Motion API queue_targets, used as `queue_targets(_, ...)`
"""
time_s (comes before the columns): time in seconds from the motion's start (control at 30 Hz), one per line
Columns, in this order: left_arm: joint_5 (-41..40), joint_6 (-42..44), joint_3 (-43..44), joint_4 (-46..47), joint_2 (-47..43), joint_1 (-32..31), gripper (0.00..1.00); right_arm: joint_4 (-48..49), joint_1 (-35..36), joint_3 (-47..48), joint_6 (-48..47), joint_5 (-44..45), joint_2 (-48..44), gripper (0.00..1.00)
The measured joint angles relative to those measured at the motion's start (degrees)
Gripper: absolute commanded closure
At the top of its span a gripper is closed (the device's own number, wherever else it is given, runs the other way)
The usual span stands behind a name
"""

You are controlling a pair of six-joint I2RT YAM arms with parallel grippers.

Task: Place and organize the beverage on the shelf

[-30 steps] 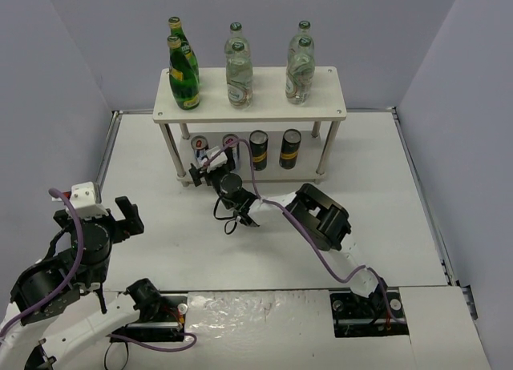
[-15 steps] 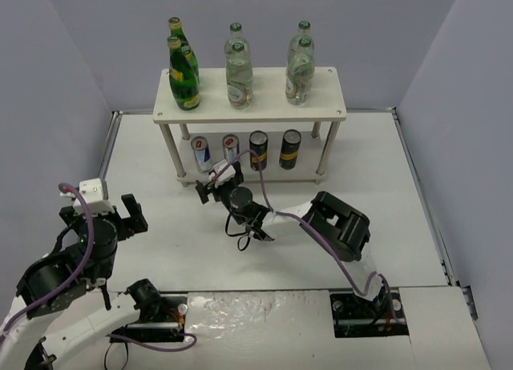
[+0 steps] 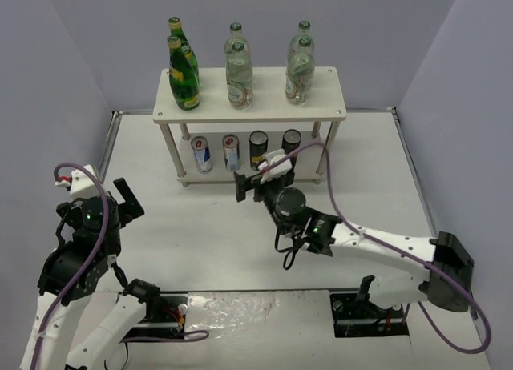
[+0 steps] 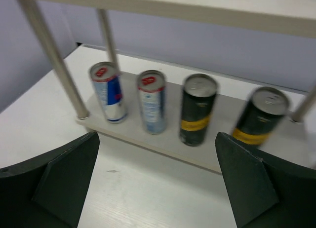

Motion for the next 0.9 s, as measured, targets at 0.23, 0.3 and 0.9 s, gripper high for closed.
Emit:
queue_targets(0.23, 5.22, 2.89, 1.79, -1.25, 2.32, 4.57, 0.06, -32.70, -6.93, -0.17, 6.97, 8.00, -24.68, 0.00)
queue_targets(0.3, 6.08, 3.78, 3.82, -2.99, 2.78, 4.57, 0.06, -41.55, -8.20, 0.90, 8.72, 10.91, -31.74, 0.00)
queue_targets(0.9, 6.03, 8.09, 15.26, -16.22, -3.06, 4.57, 0.06, -72.65, -9.49, 12.83, 17.44, 29.53, -42.36, 0.00)
